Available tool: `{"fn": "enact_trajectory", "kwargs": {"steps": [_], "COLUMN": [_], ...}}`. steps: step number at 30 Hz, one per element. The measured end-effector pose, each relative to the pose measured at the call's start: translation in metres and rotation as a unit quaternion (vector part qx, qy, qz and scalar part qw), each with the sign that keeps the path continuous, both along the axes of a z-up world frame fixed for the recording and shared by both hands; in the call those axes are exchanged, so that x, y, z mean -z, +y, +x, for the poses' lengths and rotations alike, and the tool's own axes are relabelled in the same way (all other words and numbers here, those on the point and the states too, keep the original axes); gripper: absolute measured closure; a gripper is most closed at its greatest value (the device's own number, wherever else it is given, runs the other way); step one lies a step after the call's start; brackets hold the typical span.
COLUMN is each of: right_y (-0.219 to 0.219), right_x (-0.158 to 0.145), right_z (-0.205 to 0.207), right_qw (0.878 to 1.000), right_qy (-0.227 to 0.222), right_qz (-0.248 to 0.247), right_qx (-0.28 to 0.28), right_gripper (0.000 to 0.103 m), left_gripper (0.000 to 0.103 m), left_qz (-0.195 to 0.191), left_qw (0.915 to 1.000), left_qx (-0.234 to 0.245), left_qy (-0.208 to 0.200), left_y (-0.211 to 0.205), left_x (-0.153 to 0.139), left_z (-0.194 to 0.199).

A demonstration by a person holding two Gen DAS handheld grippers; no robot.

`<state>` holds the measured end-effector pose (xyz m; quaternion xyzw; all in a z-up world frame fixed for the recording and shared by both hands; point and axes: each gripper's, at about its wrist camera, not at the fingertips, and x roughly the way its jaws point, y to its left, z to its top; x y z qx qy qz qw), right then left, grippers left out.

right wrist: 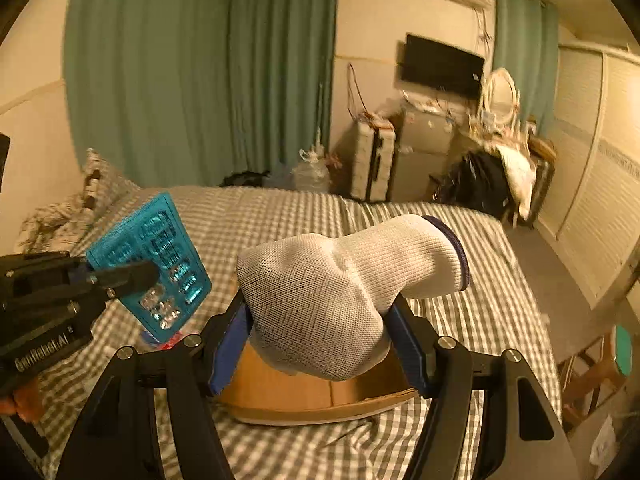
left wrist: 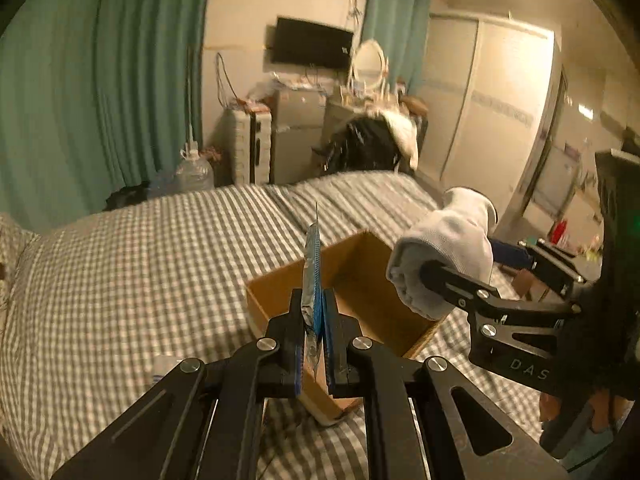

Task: Organize objects
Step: 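Lower the blister pack and sock into the cardboard box and open both tools, then move the left tool to the tissue pack and close on it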

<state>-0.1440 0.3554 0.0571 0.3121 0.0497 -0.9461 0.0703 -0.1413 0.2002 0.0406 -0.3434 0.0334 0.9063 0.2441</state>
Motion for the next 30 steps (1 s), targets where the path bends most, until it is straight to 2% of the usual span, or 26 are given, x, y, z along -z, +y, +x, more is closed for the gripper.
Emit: {"fn": "enact_trajectory", "kwargs": {"steps": [3,8,14,15,17,18,19,23,25,27,30], "right_y": [0.014,0.029,0.044,0.046,0.047,0.048,0.047,0.04,0.035,0.025,0.007], "right_x": [0.027,0.068,0.08,0.077,0.066,0.061,0.054,0.032,0.022,0.011,-0.004], "right_z": [-0.021,-0.038,-0.038,-0.035,-0.026,-0.021,-0.02,0.001,0.013,0.028,0.048], "right_qw": [1.0,0.998,0.998,0.998,0.998,0.998,0.998,0.999,0.999,0.999,1.0], "right_qy": [-0.025,-0.054,-0.051,-0.043,-0.029,-0.023,-0.021,-0.007,-0.001,0.006,0.017], "right_qz": [-0.005,-0.013,-0.029,-0.027,-0.024,-0.024,-0.025,-0.016,-0.013,-0.007,0.003], "right_qx": [0.01,0.02,0.034,0.038,0.042,0.045,0.046,0.048,0.044,0.035,0.019], "right_gripper": [0.038,0.037,0.028,0.025,0.021,0.017,0.016,0.015,0.015,0.014,0.012], "left_gripper": [0.096,0.095,0.092,0.089,0.073,0.052,0.04,0.035,0.02,0.01,0.002], "left_qz": [-0.032,-0.037,-0.049,-0.053,-0.057,-0.056,-0.054,-0.058,-0.066,-0.068,-0.068], "left_qw": [0.9995,0.9987,0.9982,0.9979,0.9977,0.9978,0.998,0.9978,0.9966,0.9947,0.9902], "left_qx": [-0.004,0.007,0.007,0.003,-0.005,-0.009,-0.013,-0.032,-0.043,-0.057,-0.078], "left_qy": [-0.005,-0.033,-0.035,-0.036,-0.037,-0.034,-0.028,0.005,0.024,0.053,0.094], "left_y": [0.019,0.037,0.049,0.048,0.043,0.04,0.036,0.017,0.01,-0.003,-0.026], "left_x": [0.025,0.053,0.059,0.058,0.054,0.05,0.045,0.02,0.009,-0.005,-0.026], "left_z": [-0.018,-0.04,-0.04,-0.039,-0.031,-0.026,-0.021,0.003,0.014,0.03,0.056]}}
